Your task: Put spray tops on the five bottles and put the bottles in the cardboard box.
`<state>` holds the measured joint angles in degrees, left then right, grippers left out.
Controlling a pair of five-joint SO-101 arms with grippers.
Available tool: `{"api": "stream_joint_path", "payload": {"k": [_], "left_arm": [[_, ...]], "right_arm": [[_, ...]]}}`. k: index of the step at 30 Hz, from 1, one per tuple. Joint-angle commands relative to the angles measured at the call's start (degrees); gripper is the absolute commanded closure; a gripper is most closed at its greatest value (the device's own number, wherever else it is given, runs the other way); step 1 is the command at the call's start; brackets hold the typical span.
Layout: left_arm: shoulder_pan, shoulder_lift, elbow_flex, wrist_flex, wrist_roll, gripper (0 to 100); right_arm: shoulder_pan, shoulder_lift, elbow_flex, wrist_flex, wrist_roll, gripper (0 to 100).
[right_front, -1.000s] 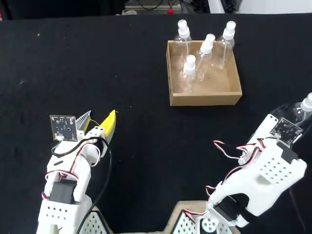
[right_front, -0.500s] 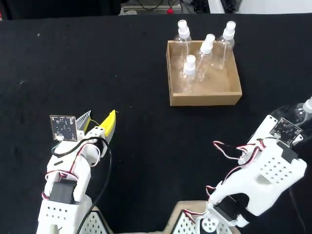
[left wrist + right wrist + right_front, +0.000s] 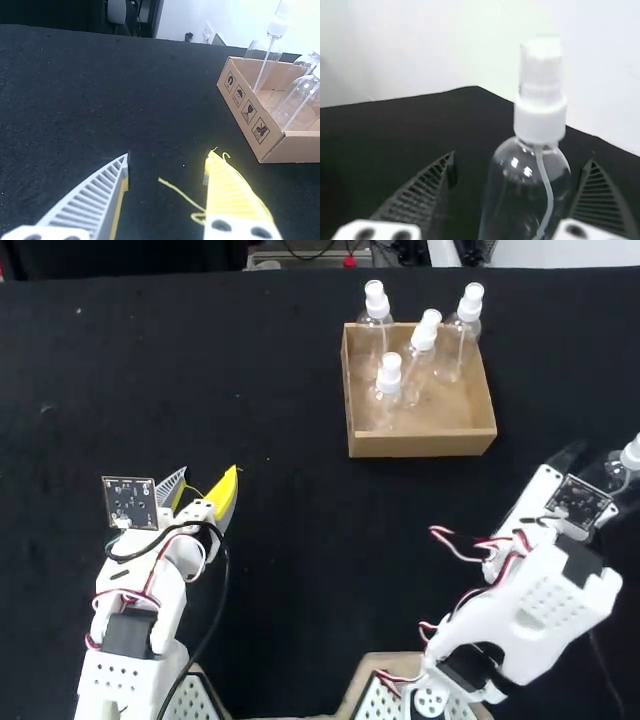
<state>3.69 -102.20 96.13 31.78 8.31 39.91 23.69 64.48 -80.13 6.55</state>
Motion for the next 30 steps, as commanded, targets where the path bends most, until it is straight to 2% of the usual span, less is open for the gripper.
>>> {"api": "stream_joint_path", "payload": {"k": [1, 12, 25, 30], "left_arm": [[-0.1, -0.8, 1.3, 0.2, -0.3, 76], [-0.1, -0.8, 1.3, 0.2, -0.3, 76], [-0.1, -0.8, 1.3, 0.2, -0.3, 76], [-0.1, -0.8, 1.3, 0.2, -0.3, 76]], "right_arm": [[-0.7, -5.7, 0.7, 0.0, 0.2, 65.5], [2.0, -6.6, -5.4, 14.3, 0.1, 65.5], [2.2, -6.7, -6.7, 14.3, 0.1, 65.5], [2.2, -10.8, -2.9, 14.3, 0.4, 65.5]]}}
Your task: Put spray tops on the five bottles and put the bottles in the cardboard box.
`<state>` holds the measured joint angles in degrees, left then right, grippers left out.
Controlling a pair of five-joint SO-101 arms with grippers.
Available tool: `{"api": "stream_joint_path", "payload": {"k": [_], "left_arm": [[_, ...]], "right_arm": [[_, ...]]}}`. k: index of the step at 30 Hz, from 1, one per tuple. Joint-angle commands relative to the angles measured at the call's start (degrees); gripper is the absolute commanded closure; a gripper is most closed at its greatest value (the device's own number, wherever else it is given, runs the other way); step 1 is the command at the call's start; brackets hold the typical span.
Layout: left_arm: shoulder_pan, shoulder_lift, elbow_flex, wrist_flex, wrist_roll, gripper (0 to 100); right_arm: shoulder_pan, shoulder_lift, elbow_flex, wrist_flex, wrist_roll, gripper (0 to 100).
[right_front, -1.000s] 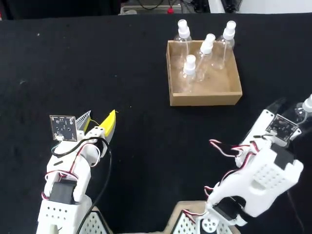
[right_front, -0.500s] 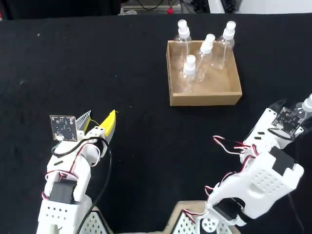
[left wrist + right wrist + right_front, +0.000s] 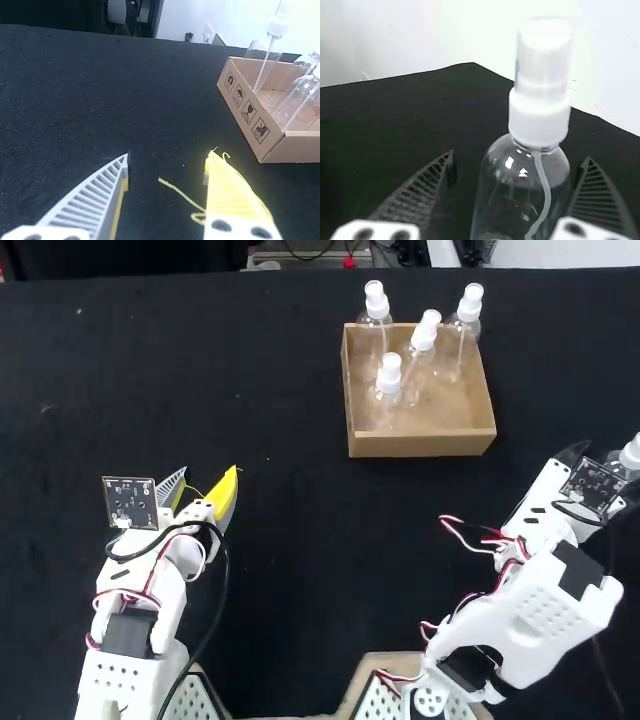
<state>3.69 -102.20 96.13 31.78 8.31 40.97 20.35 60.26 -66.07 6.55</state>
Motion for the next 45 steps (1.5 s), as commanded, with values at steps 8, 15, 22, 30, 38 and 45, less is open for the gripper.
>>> {"api": "stream_joint_path", "payload": {"k": [8, 15, 22, 30, 38, 45], "left_arm": [[-0.1, -0.8, 1.3, 0.2, -0.3, 76], [-0.1, -0.8, 1.3, 0.2, -0.3, 76], [-0.1, -0.8, 1.3, 0.2, -0.3, 76], [-0.1, -0.8, 1.3, 0.0, -0.3, 76], [-0.1, -0.8, 1.3, 0.2, -0.3, 76], [-0.1, -0.8, 1.3, 0.2, -0.3, 76]], "right_arm": [[1.2, -23.6, 13.1, 0.7, 0.4, 65.5], [3.9, -33.8, 24.6, 0.7, 0.5, 65.5], [3.8, -42.6, 23.4, 22.2, 4.1, 65.6], [3.8, -54.4, 2.6, 76.2, 4.5, 65.3], [3.8, -56.0, 18.7, 45.8, 5.5, 65.4], [3.8, -56.0, 24.3, 33.0, 6.0, 65.5]]}}
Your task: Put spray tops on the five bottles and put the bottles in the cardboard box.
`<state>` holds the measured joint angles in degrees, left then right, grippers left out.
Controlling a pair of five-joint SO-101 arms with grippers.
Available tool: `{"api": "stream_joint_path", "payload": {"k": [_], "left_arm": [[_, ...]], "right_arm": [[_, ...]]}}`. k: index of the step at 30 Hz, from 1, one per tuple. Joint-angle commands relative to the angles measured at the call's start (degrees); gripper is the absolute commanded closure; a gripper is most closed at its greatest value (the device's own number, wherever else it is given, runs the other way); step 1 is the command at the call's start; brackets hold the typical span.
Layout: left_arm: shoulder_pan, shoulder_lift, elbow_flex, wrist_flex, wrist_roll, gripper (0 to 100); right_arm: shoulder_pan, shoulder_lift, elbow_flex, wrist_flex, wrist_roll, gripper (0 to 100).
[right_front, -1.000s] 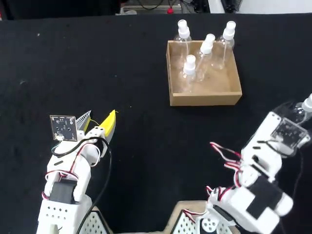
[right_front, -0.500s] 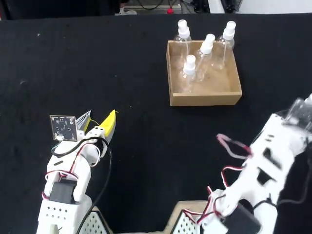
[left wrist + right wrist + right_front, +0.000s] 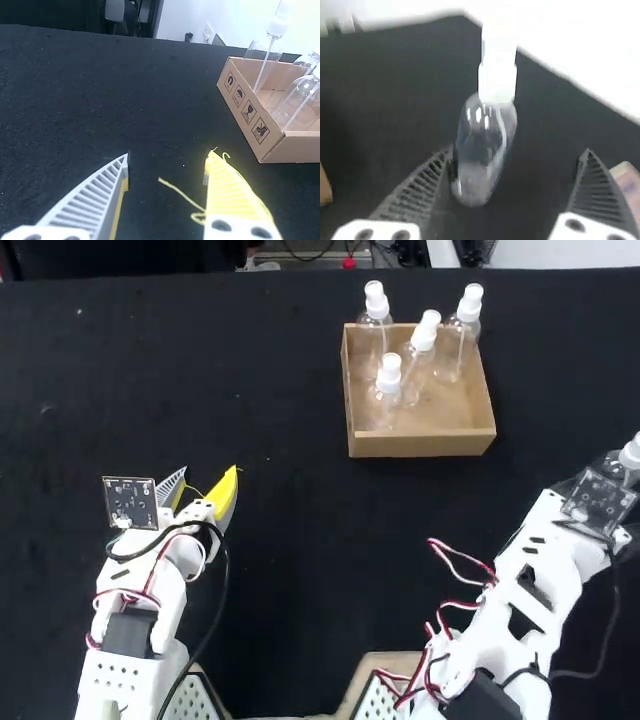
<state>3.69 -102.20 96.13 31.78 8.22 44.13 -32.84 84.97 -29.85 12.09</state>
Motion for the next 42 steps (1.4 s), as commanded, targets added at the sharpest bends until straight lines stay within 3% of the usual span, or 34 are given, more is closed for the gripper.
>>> {"api": "stream_joint_path", "payload": {"k": [1, 11, 21, 31, 42], "left_arm": [[-0.1, -0.8, 1.3, 0.2, -0.2, 76], [-0.1, -0.8, 1.3, 0.2, -0.2, 76], [-0.1, -0.8, 1.3, 0.2, -0.2, 76], [-0.1, -0.7, 1.3, 0.2, -0.2, 76], [-0.1, -0.5, 1.3, 0.2, -0.2, 76]], "right_arm": [[0.6, -2.8, -0.9, -3.3, 0.3, 65.5], [-0.1, -1.5, -2.4, -3.7, -0.1, 65.5], [-0.4, 17.0, -15.3, -4.1, -4.6, 65.5], [-0.5, 32.1, -17.7, -22.3, -4.5, 65.5], [-0.9, 38.8, -23.1, -23.4, -4.5, 65.5]]}}
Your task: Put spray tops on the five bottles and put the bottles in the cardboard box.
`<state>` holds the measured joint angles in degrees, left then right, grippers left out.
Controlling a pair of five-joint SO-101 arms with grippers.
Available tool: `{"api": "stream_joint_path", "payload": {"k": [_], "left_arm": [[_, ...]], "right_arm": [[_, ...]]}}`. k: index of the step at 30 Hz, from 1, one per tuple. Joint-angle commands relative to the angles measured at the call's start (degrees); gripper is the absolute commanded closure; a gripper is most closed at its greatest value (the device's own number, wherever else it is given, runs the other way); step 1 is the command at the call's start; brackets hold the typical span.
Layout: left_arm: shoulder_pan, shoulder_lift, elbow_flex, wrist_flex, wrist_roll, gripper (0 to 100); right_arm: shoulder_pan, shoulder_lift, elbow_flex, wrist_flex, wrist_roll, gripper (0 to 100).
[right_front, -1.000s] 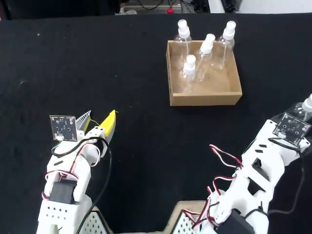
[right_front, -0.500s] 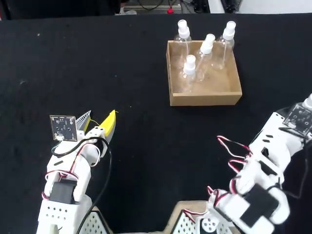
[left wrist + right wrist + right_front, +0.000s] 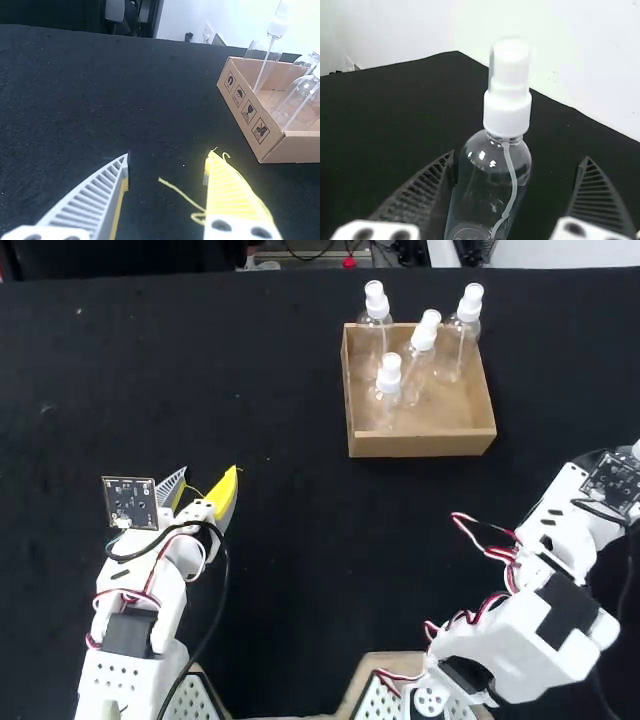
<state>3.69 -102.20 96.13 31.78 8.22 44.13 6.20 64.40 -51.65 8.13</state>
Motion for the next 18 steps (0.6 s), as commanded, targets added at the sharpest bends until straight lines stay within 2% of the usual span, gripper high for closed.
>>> {"api": "stream_joint_path", "payload": {"k": [1, 18], "left_arm": [[-0.1, -0.5, 1.3, 0.2, -0.2, 76], [-0.1, -0.5, 1.3, 0.2, -0.2, 76]], "right_arm": [[-0.9, -0.2, -2.6, -1.6, -0.5, 65.5], [-4.0, 0.1, -3.0, -1.9, -0.5, 65.5]]}}
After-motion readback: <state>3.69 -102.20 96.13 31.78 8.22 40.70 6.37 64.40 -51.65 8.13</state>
